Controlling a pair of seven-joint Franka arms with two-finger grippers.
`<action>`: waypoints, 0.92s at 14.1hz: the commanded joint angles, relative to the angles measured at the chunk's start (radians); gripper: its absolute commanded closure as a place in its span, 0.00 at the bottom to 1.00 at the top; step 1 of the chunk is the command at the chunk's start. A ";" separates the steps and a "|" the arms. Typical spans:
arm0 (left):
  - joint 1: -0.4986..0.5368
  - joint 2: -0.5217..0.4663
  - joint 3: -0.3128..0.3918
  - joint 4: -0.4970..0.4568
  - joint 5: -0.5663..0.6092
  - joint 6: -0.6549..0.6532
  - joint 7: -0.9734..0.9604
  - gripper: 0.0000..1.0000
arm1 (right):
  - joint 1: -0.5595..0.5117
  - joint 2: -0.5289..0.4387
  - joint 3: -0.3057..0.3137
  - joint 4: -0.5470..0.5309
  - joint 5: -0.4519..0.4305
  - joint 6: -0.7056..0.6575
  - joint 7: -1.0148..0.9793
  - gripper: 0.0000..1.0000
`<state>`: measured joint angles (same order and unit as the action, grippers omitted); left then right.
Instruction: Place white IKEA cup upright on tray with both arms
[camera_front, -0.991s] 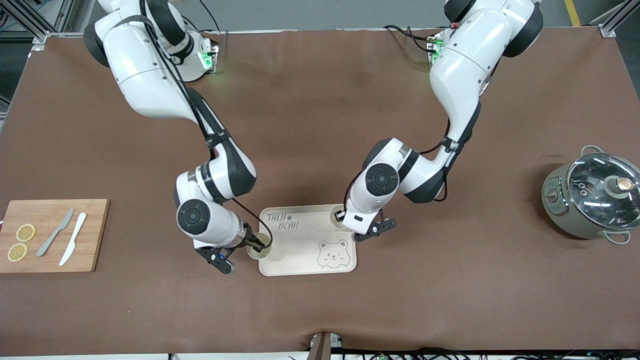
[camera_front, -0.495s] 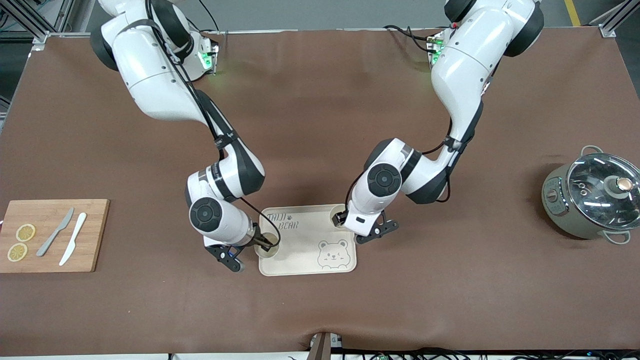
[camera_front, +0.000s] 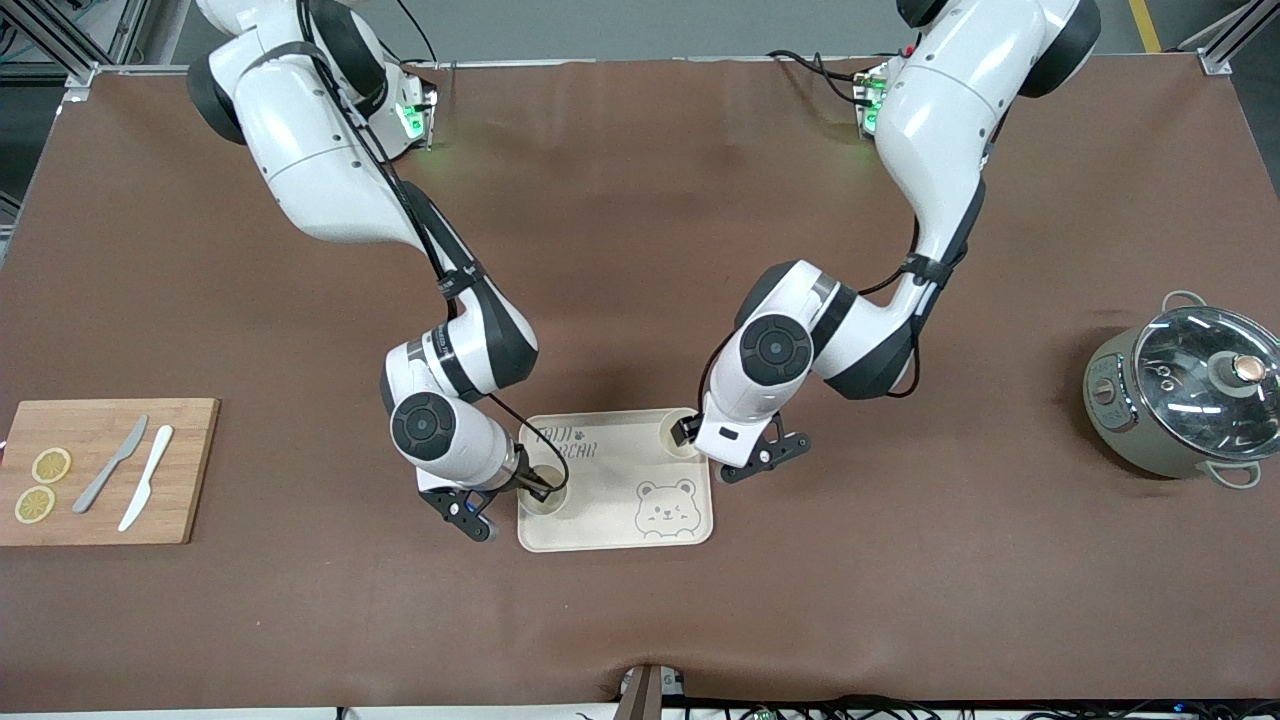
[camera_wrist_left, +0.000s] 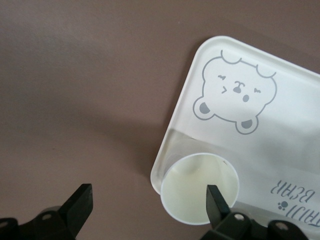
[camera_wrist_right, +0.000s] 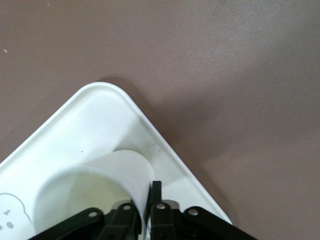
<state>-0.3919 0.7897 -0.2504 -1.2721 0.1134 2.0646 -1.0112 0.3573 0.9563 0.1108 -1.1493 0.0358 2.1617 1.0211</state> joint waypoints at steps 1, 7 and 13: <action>0.008 -0.081 0.019 -0.010 0.025 -0.084 0.044 0.00 | 0.005 -0.007 -0.007 0.003 -0.010 -0.002 0.014 0.00; 0.097 -0.231 0.040 -0.013 0.028 -0.247 0.331 0.00 | -0.026 -0.076 -0.007 0.014 -0.005 -0.175 -0.062 0.00; 0.269 -0.368 0.039 -0.018 0.028 -0.374 0.707 0.00 | -0.127 -0.191 -0.005 0.016 -0.002 -0.324 -0.290 0.00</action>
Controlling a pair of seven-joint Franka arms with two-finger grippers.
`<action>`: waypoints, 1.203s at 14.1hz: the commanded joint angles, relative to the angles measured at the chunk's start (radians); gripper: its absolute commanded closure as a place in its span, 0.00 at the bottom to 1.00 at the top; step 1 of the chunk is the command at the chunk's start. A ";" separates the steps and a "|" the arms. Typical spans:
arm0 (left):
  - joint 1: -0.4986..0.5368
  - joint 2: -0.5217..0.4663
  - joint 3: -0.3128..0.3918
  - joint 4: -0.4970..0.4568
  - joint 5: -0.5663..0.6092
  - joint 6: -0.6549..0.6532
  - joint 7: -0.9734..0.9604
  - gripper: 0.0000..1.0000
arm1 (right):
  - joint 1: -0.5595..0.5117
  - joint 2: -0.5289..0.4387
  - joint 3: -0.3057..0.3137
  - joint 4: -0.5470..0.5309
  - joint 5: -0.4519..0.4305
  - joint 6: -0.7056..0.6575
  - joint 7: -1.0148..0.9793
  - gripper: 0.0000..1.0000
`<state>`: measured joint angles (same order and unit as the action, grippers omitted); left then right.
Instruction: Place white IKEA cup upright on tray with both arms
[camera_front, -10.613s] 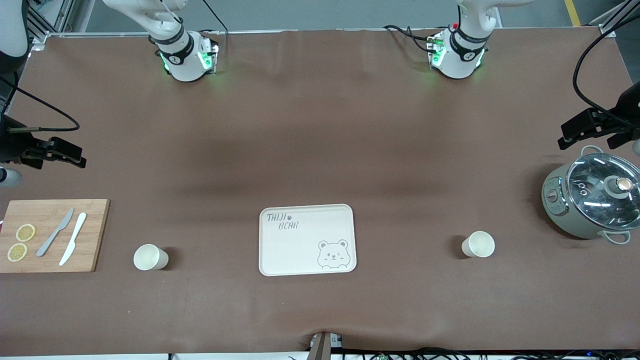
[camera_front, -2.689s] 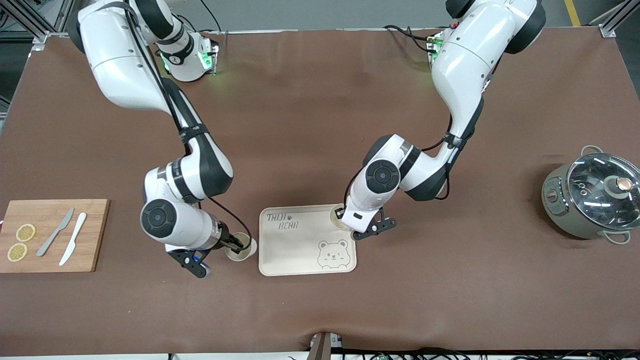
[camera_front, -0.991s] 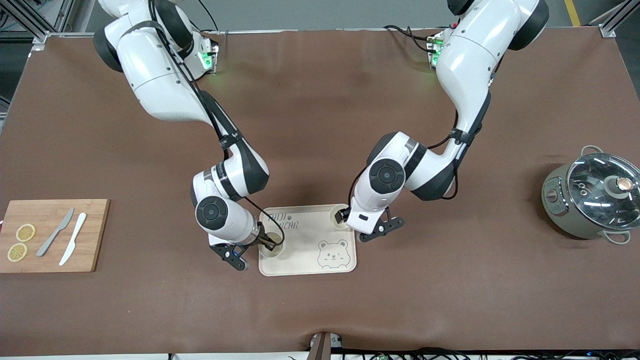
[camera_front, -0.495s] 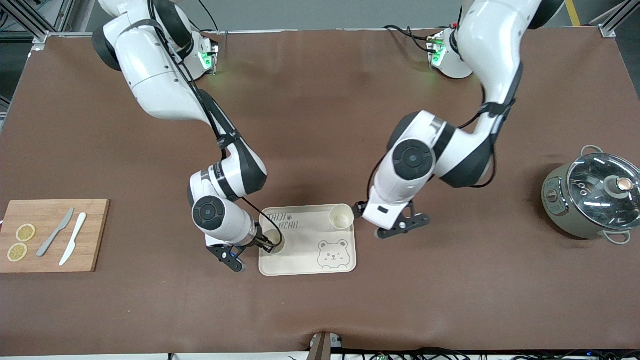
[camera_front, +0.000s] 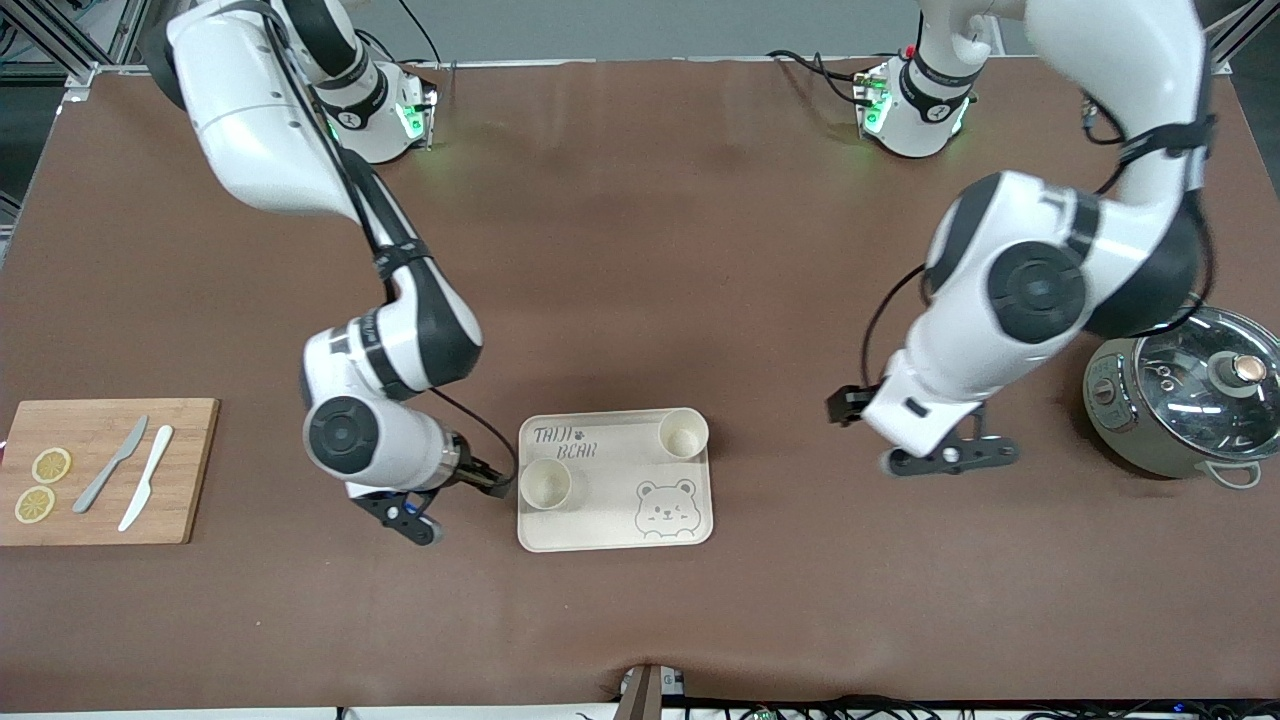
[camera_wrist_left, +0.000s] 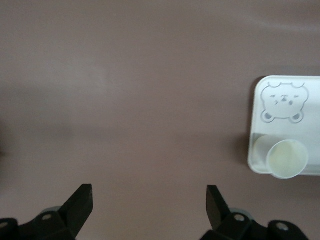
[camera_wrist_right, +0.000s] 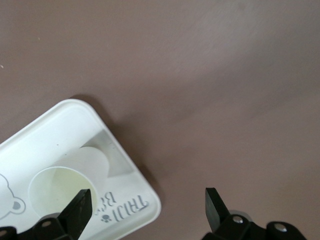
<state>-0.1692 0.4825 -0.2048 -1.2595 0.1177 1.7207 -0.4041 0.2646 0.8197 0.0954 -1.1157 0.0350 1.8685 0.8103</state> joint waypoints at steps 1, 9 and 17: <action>0.075 -0.082 -0.007 -0.031 0.023 -0.045 0.150 0.00 | -0.048 -0.076 0.007 -0.018 -0.003 -0.046 -0.135 0.00; 0.272 -0.225 -0.010 -0.034 0.004 -0.211 0.408 0.00 | -0.234 -0.261 0.009 -0.023 -0.084 -0.225 -0.626 0.00; 0.356 -0.343 -0.012 -0.060 -0.059 -0.326 0.410 0.00 | -0.399 -0.292 0.009 -0.023 -0.122 -0.247 -0.956 0.00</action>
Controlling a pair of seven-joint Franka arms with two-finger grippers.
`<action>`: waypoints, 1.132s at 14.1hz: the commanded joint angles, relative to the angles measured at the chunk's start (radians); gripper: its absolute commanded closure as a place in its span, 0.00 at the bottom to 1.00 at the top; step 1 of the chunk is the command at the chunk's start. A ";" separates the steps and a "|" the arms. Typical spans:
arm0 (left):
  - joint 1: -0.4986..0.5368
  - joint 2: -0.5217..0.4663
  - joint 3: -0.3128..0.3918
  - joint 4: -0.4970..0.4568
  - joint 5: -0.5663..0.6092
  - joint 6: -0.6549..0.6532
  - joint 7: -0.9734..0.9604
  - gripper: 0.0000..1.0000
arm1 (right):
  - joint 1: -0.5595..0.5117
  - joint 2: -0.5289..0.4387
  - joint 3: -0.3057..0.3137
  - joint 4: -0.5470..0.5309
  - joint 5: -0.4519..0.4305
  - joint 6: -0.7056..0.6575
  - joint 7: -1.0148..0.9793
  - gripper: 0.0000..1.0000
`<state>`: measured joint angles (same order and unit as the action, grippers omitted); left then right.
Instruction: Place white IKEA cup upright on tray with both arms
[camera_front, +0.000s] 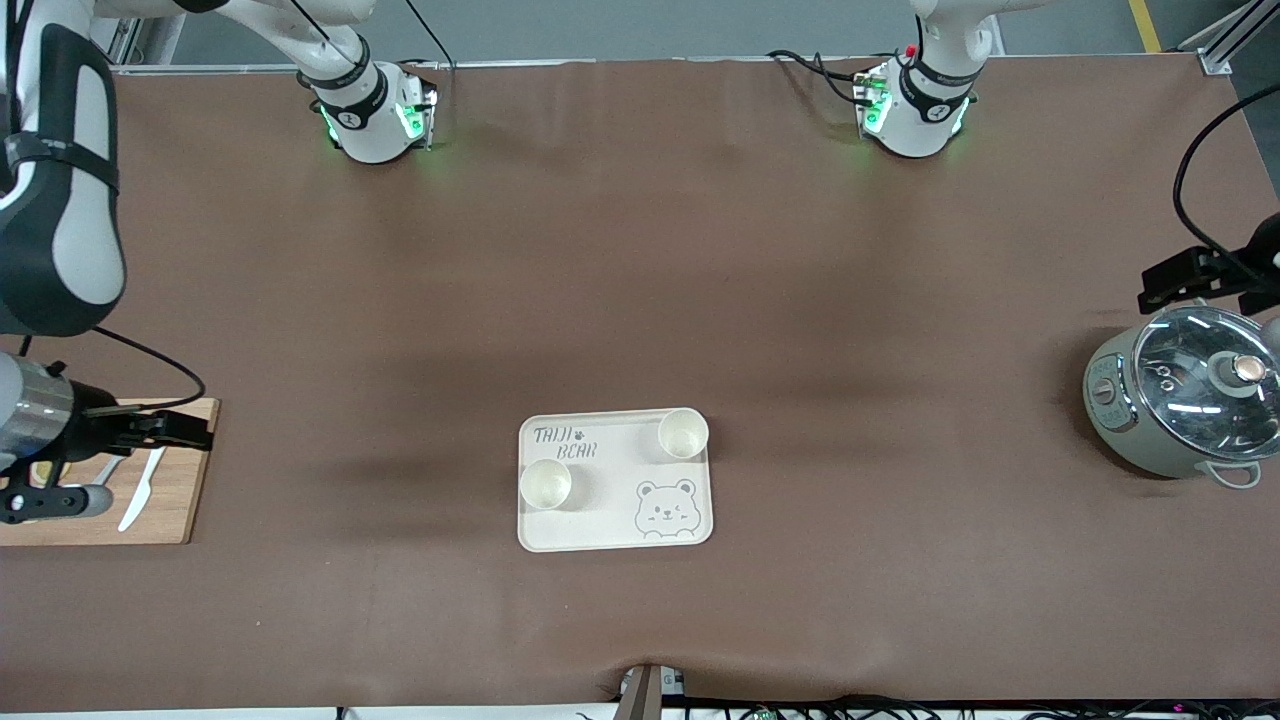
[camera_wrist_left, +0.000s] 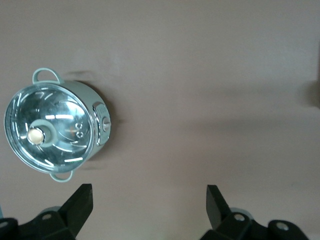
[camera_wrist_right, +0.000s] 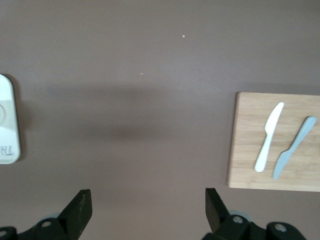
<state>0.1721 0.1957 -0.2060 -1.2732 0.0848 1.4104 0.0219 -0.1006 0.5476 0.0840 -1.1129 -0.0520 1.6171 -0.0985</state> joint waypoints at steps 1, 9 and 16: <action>0.015 -0.068 -0.009 -0.054 -0.028 -0.025 -0.026 0.00 | -0.047 -0.017 0.020 -0.022 -0.045 0.013 -0.076 0.00; 0.014 -0.087 -0.009 -0.048 -0.028 -0.034 -0.008 0.00 | -0.018 -0.041 0.023 0.146 -0.216 -0.078 -0.301 0.00; 0.010 -0.088 -0.016 -0.046 -0.027 -0.031 -0.020 0.00 | 0.018 -0.143 0.029 0.151 -0.339 0.050 -0.903 0.00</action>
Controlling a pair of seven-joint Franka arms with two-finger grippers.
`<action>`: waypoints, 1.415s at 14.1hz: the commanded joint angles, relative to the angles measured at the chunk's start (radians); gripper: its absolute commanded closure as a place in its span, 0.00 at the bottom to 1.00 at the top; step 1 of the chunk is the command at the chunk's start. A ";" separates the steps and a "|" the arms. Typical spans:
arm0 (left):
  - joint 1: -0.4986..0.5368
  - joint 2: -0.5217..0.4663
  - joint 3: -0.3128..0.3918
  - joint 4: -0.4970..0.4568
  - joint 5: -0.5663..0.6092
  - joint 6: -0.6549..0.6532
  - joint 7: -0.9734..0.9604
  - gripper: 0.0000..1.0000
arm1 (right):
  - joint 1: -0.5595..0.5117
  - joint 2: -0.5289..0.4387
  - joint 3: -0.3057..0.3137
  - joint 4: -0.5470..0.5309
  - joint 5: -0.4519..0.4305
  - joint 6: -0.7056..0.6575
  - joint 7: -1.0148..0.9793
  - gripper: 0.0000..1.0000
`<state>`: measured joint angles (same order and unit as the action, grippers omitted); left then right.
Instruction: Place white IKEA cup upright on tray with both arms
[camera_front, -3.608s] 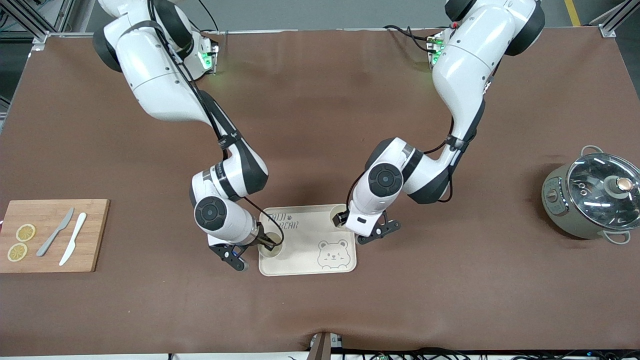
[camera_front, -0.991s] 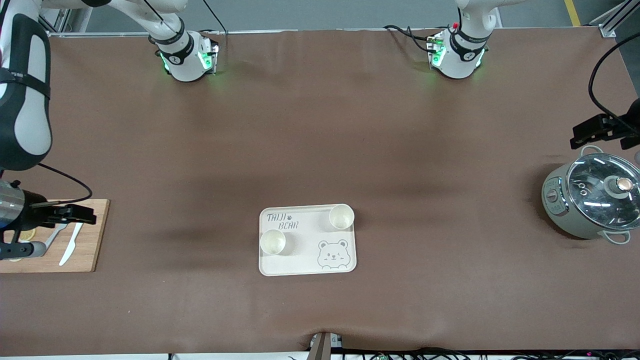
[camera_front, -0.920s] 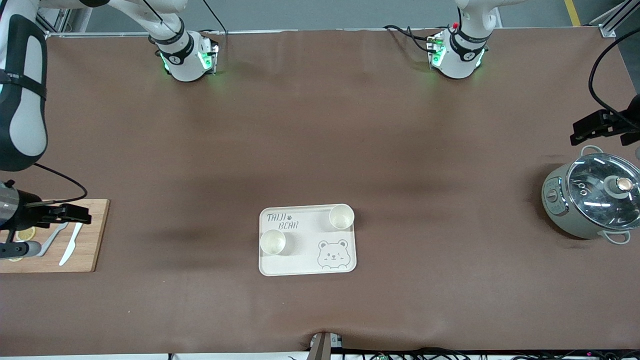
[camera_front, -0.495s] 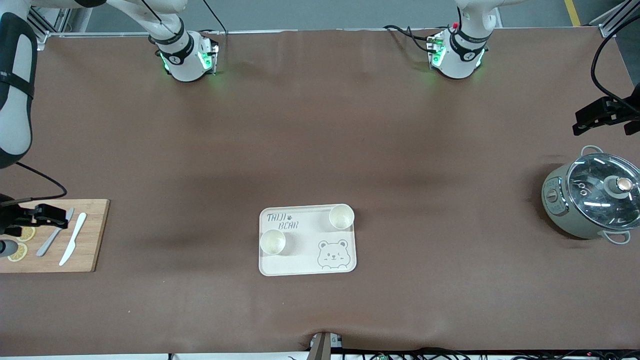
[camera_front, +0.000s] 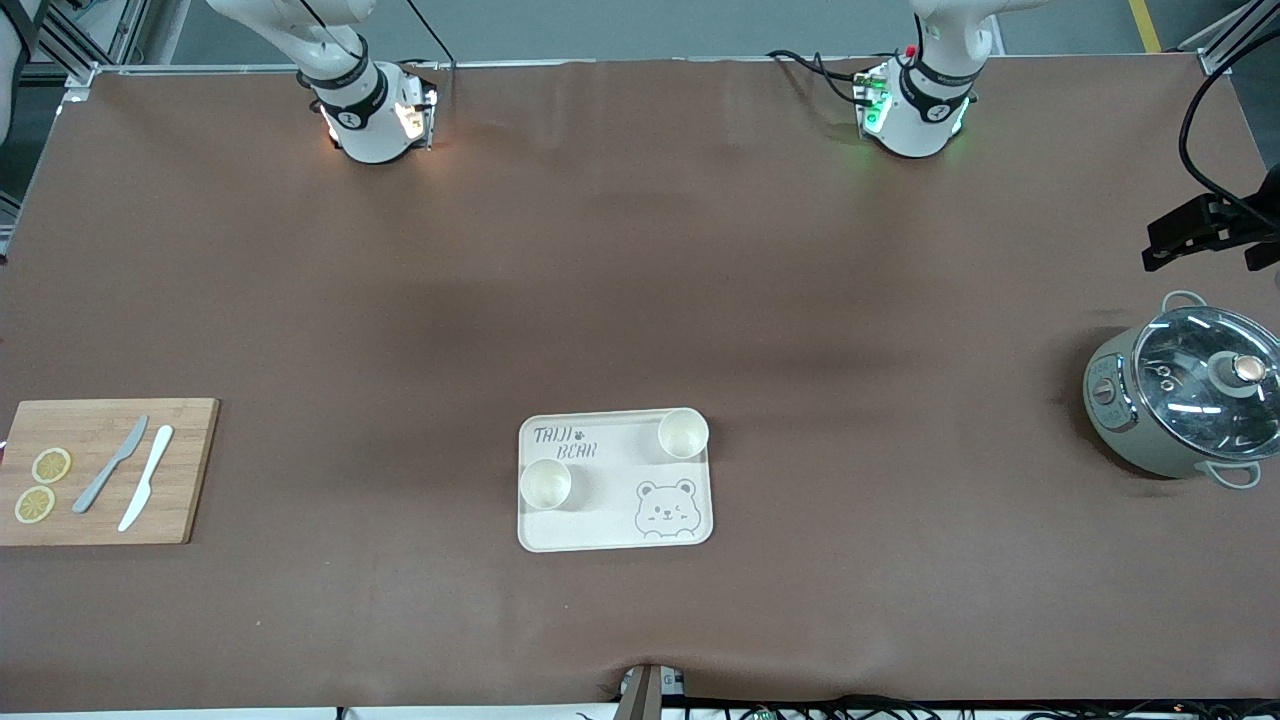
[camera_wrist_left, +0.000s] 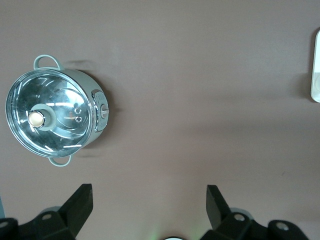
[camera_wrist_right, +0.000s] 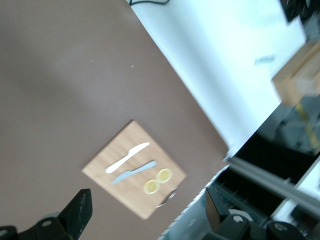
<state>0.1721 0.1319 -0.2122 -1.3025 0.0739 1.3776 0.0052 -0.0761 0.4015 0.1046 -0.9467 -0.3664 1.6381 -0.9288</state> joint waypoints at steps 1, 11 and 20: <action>0.010 -0.024 -0.010 -0.017 -0.017 0.001 -0.007 0.00 | -0.005 0.003 0.009 -0.015 -0.019 0.026 -0.020 0.00; 0.009 -0.024 -0.012 -0.017 -0.011 0.003 -0.001 0.00 | -0.004 0.007 0.007 -0.020 0.237 -0.319 0.988 0.00; 0.006 -0.023 -0.010 -0.017 -0.011 0.003 -0.004 0.00 | -0.020 -0.183 0.006 -0.424 0.273 -0.132 1.047 0.00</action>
<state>0.1716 0.1317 -0.2176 -1.3025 0.0739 1.3777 0.0050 -0.0769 0.3731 0.1071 -1.1465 -0.1246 1.4086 0.0978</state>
